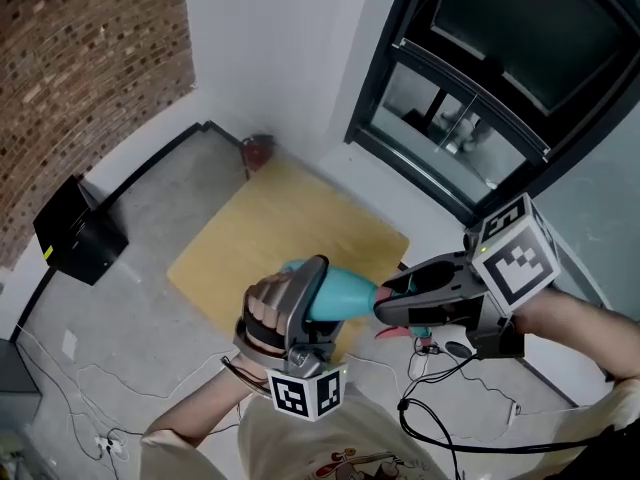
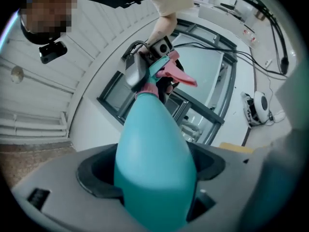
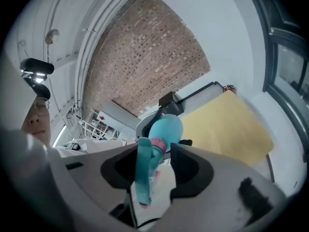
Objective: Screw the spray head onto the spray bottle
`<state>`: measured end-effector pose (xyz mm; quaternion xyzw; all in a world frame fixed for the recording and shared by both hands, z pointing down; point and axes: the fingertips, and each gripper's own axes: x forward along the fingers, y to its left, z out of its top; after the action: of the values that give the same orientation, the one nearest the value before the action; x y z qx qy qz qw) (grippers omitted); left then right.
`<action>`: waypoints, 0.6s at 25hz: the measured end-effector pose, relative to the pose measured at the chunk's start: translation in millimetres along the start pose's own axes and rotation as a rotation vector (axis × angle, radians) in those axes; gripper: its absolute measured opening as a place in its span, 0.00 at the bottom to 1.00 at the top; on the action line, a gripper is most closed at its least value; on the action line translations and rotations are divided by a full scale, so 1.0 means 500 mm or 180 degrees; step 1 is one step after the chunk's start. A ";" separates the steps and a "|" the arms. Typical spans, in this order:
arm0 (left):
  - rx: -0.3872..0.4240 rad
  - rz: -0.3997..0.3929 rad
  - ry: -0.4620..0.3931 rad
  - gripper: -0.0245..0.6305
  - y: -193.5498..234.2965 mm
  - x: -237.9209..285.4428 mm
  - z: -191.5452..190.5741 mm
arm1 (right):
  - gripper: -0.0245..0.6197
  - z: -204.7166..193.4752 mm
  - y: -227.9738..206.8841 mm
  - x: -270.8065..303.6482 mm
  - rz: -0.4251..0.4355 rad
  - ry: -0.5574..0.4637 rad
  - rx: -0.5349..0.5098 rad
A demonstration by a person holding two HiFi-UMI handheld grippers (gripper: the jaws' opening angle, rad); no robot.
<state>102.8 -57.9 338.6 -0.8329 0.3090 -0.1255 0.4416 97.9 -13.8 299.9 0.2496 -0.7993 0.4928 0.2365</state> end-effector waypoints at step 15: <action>-0.0787 -0.0213 -0.0030 0.69 0.011 0.017 -0.019 | 0.40 0.091 0.051 -0.085 -0.0284 -0.0458 -0.0834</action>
<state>102.6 -71.8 339.1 -0.8915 0.2921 -0.0971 0.3325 108.4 -38.2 238.0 0.2865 -0.8598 0.3541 0.2308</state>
